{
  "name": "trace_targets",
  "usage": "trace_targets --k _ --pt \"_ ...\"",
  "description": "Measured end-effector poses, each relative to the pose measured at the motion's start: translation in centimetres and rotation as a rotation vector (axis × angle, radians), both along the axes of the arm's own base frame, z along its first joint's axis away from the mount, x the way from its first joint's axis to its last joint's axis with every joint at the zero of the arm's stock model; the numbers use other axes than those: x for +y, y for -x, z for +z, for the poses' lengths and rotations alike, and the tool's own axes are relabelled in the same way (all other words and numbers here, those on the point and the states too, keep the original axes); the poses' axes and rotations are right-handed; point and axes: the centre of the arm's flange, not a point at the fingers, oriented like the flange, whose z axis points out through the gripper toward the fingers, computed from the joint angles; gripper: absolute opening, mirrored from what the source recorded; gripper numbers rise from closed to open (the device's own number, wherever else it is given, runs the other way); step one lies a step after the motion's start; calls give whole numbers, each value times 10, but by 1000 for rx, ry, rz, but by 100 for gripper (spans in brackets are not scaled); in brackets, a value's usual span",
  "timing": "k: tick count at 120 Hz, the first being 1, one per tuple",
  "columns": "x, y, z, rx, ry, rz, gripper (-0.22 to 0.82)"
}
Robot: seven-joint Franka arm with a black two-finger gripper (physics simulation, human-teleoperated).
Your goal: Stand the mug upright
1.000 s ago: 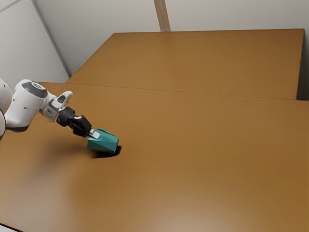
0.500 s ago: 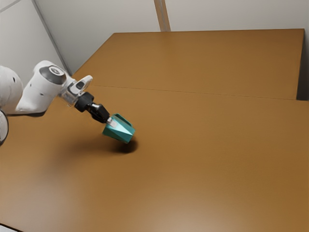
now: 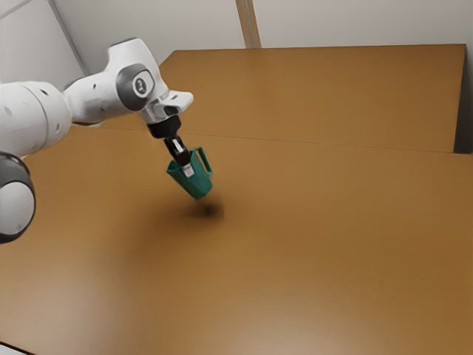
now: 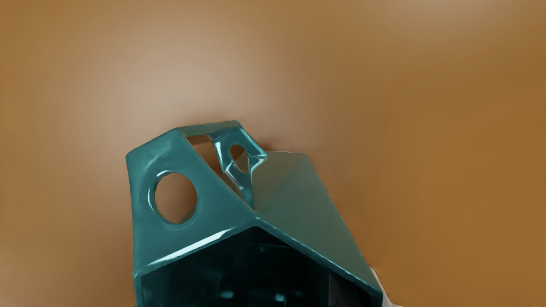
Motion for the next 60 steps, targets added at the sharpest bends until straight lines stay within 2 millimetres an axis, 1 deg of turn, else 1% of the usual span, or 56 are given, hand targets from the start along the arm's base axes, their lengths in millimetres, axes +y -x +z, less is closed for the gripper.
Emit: trace_targets --k 10,16,23,37,49,60 --pt "1 -8 -5 0 -66 -12 -18" --pt "-5 -16 -7 -5 -102 -28 -18" --pt "-17 -23 -12 -6 -140 -53 -18" --pt "-30 -33 -24 -2 -198 -84 -18" --pt "-36 -41 -33 1 -236 -101 -18" --pt "-38 -45 -41 7 -254 -105 -18"
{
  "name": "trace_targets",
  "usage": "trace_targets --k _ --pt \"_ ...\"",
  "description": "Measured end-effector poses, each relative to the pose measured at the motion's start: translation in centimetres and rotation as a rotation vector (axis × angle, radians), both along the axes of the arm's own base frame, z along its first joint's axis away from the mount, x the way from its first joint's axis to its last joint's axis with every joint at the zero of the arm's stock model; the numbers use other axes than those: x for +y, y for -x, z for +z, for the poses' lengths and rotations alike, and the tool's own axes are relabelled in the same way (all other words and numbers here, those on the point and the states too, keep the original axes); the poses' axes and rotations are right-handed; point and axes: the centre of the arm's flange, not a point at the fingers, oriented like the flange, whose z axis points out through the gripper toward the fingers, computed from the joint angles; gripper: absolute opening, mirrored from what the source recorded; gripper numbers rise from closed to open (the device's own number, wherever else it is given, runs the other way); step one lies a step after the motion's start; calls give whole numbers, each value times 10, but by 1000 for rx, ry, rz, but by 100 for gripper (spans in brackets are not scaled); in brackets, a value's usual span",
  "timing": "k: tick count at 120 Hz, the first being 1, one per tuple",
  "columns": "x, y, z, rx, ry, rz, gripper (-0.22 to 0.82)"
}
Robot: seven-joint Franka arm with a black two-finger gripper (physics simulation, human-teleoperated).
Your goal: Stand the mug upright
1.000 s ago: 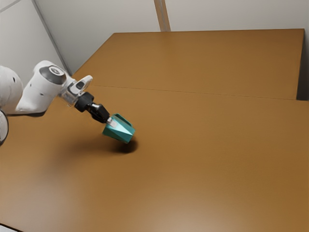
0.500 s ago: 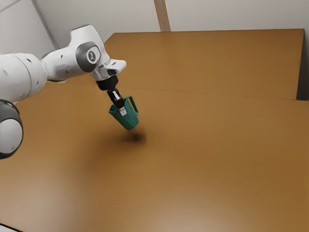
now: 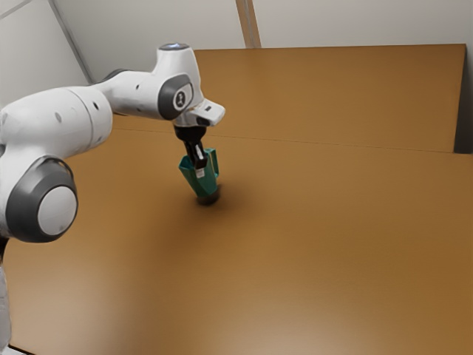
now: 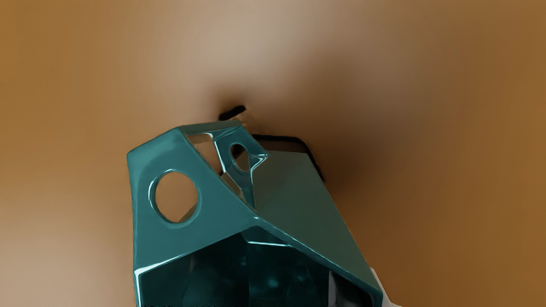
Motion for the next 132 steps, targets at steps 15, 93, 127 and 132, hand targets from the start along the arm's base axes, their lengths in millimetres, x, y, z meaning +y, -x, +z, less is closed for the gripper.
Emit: trace_targets --k 15,93,127,132 --pt "-5 -1 -10 11 -19 -9 -18" --pt "-6 0 3 -16 -9 22 47" --pt "7 22 81 -116 45 130 57" --pt "12 29 91 -126 47 157 57"
